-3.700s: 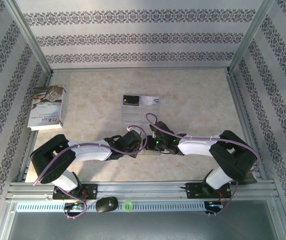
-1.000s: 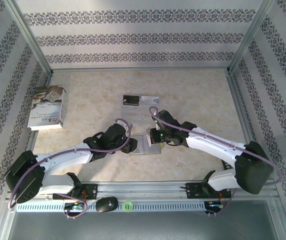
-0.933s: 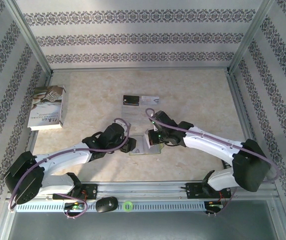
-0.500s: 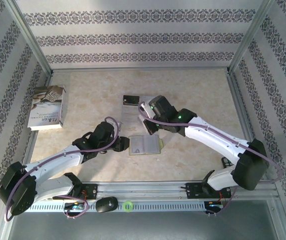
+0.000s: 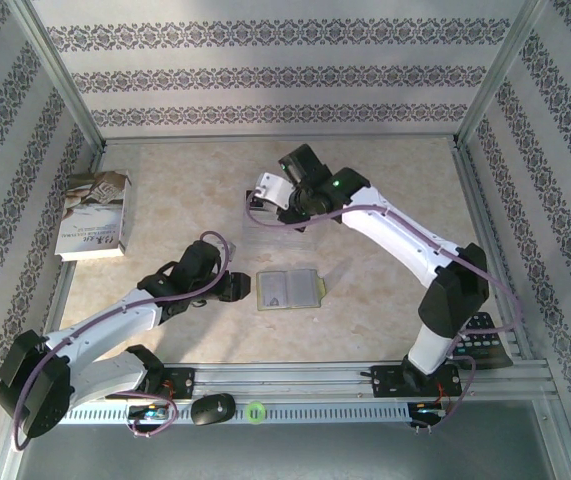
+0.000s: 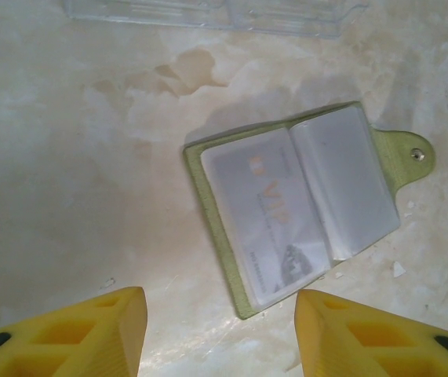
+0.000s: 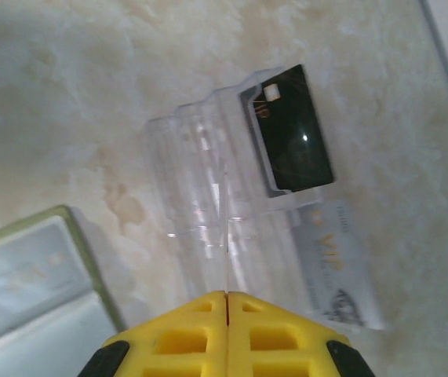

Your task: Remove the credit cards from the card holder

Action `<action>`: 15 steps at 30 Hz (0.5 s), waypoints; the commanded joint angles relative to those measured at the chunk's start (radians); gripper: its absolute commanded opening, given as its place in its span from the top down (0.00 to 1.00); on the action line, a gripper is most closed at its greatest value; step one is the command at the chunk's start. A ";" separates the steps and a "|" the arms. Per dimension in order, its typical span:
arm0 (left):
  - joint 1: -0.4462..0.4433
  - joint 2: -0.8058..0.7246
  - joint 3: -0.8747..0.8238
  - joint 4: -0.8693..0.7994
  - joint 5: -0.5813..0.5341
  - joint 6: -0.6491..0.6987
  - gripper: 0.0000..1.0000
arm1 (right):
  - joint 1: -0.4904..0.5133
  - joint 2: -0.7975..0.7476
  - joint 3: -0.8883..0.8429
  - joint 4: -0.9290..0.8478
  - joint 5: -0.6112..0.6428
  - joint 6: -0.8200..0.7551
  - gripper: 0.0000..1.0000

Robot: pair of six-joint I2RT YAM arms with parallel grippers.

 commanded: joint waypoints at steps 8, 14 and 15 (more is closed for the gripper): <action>0.059 0.047 0.074 -0.102 -0.002 0.000 0.47 | -0.102 0.140 0.171 -0.151 0.014 -0.241 1.00; 0.090 0.055 0.085 -0.114 0.003 0.002 0.47 | -0.136 0.194 0.219 -0.157 0.011 -0.307 1.00; 0.096 0.055 0.086 -0.114 0.005 0.002 0.47 | -0.139 0.201 0.223 -0.157 0.009 -0.315 1.00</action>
